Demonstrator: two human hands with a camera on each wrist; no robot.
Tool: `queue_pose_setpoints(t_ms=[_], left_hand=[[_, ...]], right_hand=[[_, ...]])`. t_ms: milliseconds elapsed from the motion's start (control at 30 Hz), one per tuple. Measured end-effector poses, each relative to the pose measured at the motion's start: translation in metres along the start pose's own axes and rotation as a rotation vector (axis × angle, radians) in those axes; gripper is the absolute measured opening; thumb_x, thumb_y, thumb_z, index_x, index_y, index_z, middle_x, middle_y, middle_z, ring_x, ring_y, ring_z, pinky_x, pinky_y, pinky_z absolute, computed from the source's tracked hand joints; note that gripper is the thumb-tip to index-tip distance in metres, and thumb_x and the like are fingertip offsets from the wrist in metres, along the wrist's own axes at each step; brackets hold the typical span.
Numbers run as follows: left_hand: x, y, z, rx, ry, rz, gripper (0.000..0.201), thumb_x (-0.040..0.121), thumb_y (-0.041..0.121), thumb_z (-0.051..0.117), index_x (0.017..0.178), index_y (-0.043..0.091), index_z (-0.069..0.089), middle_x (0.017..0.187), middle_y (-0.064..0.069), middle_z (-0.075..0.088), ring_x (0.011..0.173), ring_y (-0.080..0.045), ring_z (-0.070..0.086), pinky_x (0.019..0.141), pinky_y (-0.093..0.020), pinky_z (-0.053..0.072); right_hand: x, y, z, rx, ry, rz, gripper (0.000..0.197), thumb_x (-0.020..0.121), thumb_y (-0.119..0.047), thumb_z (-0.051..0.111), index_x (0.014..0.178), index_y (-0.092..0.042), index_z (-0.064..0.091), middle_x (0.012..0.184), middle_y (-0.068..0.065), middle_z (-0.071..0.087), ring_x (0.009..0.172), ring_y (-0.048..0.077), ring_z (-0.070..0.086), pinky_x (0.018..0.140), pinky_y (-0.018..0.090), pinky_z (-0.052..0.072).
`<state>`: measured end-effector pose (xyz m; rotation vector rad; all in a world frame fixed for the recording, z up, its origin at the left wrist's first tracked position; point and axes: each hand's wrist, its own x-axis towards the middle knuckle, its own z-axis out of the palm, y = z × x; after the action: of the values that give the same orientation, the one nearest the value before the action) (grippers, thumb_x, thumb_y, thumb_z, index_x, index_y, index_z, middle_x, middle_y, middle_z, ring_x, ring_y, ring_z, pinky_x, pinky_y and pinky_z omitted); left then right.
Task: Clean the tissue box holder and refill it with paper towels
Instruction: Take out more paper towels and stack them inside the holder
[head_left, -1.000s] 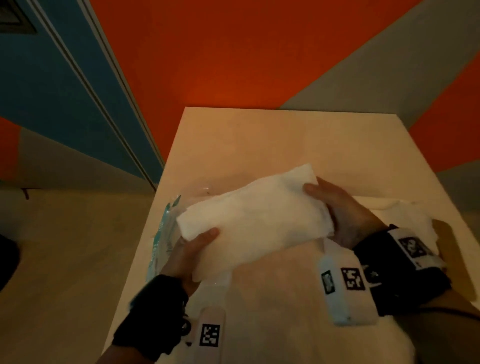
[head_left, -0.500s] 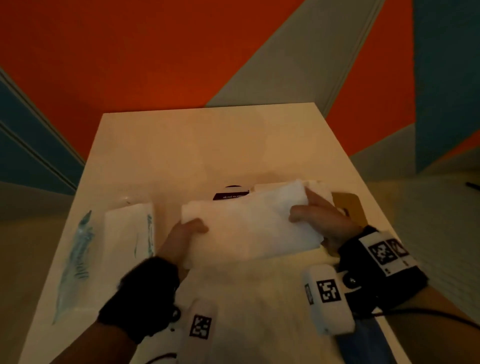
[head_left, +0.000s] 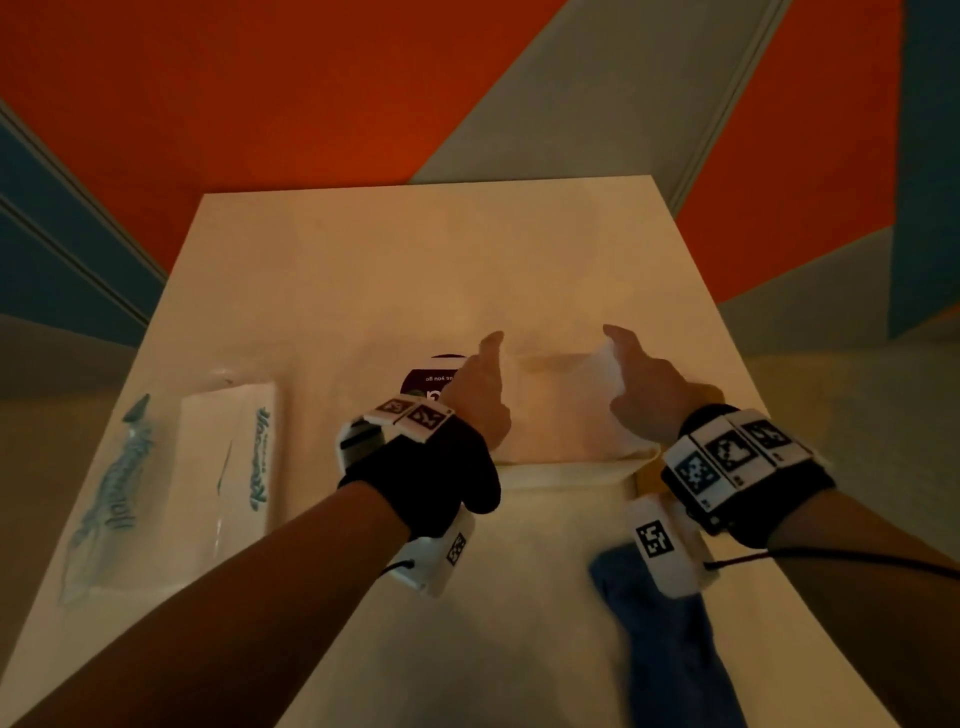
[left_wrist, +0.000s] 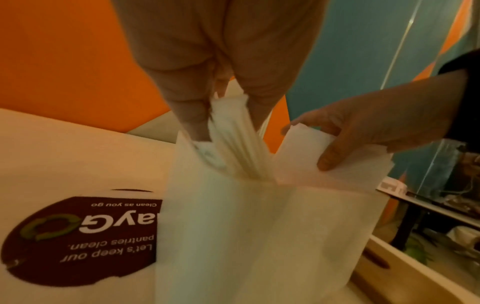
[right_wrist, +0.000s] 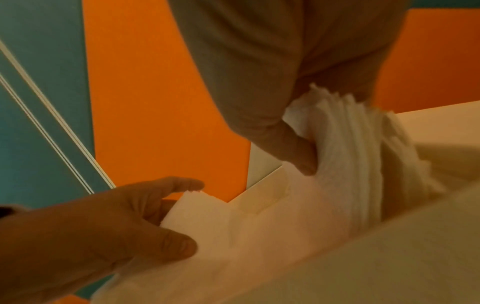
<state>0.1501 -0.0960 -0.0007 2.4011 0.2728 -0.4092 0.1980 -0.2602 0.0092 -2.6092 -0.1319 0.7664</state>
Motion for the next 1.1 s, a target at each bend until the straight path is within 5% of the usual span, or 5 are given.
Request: queue_pose_setpoints(t_ms=[267,500,767,1000,1100], left_hand=[[0.0,-0.001,0.017,0.073,-0.002,0.062,0.071,0.084,-0.005,0.044,0.143,0.012,0.007,0.144,-0.021,0.024,0.12,-0.037,0.044,0.093,-0.039,0.043],[-0.008,-0.008,0.003,0.377,0.141,0.147,0.058,0.091,0.019,0.044,0.141,0.011,0.016,0.152,-0.011,0.01,0.134,-0.03,0.023,0.111,-0.036,0.026],[-0.006,-0.029,0.006,0.863,-0.22,0.317,0.044,0.098,0.025,0.022,0.139,0.008,0.023,0.155,-0.008,0.011,0.143,-0.023,0.005,0.117,-0.042,0.008],[-0.001,-0.02,0.016,0.911,-0.296,0.308,0.046,0.098,0.025,0.024,0.139,0.004,0.023,0.154,-0.01,0.016,0.142,-0.026,0.008,0.116,-0.045,0.007],[0.003,-0.021,0.019,0.917,-0.283,0.306,0.044,0.098,0.024,0.024,0.137,0.005,0.028,0.152,-0.01,0.021,0.142,-0.025,0.012,0.116,-0.047,0.006]], right_hand=[[0.0,0.015,0.008,0.005,0.009,-0.061,0.084,0.087,-0.002,0.053,0.146,-0.027,-0.002,0.134,0.019,0.048,0.112,0.035,0.053,0.088,0.038,0.045],[-0.013,0.05,-0.004,-0.123,0.233,-0.233,0.053,0.089,-0.013,0.057,0.138,-0.014,0.038,0.148,0.011,0.034,0.129,0.034,0.042,0.105,0.051,0.039],[-0.004,0.063,0.033,-0.591,0.213,-0.308,0.041,0.084,-0.012,0.049,0.116,0.011,0.055,0.127,0.034,0.053,0.108,0.046,0.059,0.087,0.056,0.048],[-0.009,0.051,0.03,-1.023,0.209,-0.26,0.053,0.085,-0.022,0.03,0.128,0.0,0.051,0.14,0.021,0.046,0.132,0.034,0.041,0.105,0.061,0.003],[-0.01,0.043,0.025,-1.127,0.128,-0.276,0.052,0.097,-0.023,0.016,0.143,0.0,0.018,0.156,0.019,0.011,0.145,0.032,0.007,0.11,0.064,-0.006]])
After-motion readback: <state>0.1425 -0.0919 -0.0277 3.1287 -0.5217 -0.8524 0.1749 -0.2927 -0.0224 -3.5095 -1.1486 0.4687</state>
